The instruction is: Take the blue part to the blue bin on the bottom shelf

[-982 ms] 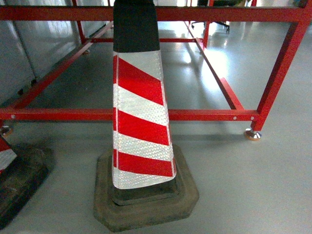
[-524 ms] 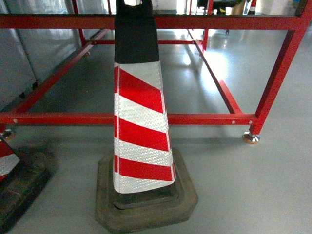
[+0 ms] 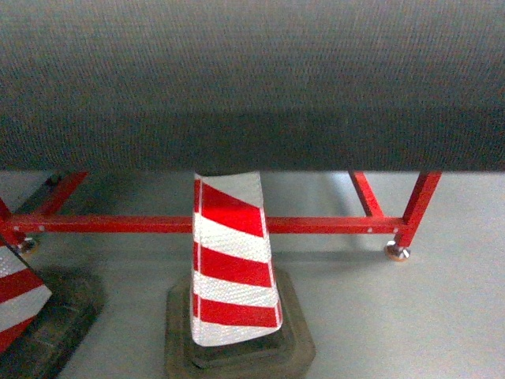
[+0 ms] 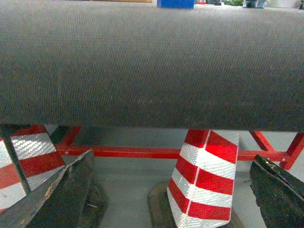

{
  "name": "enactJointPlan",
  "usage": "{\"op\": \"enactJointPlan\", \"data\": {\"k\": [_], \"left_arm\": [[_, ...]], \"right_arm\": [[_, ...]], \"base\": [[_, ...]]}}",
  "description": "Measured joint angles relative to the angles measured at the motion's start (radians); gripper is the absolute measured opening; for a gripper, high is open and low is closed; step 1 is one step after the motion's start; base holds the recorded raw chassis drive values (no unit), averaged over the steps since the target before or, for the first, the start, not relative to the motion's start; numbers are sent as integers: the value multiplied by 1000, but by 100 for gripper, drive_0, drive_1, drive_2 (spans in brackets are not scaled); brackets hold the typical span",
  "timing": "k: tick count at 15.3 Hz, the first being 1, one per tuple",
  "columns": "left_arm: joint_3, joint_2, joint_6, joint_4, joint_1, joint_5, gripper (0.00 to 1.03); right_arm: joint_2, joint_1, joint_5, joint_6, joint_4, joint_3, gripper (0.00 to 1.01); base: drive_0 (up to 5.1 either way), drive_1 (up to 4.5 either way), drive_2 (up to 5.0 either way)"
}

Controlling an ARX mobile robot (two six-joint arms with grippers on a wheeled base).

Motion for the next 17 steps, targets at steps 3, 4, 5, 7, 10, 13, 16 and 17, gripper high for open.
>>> {"op": "enactJointPlan", "data": {"k": [3, 4, 5, 7, 10, 13, 16, 17], "left_arm": [[0, 0, 0, 0, 0, 2, 98], [0, 0, 0, 0, 0, 0, 98], [0, 0, 0, -1, 0, 1, 98], [0, 0, 0, 0, 0, 1, 98], [0, 0, 0, 0, 0, 1, 98], [0, 0, 0, 0, 0, 2, 98], [0, 0, 0, 5, 0, 0, 98], [0, 0, 0, 3, 0, 1, 98]], "right_arm": [[0, 0, 2, 1, 0, 0, 98], [0, 0, 1, 1, 0, 0, 98], [0, 0, 2, 2, 0, 0, 98], [0, 0, 1, 2, 0, 0, 98], [0, 0, 2, 1, 1, 0, 98], [0, 0, 2, 2, -1, 0, 98], [0, 0, 2, 1, 6, 0, 98], [0, 0, 1, 1, 4, 0, 98]], "base": [[0, 0, 0], [0, 0, 0], [0, 0, 0], [0, 0, 0], [0, 0, 0], [0, 0, 0], [0, 0, 0], [0, 0, 0]]}}
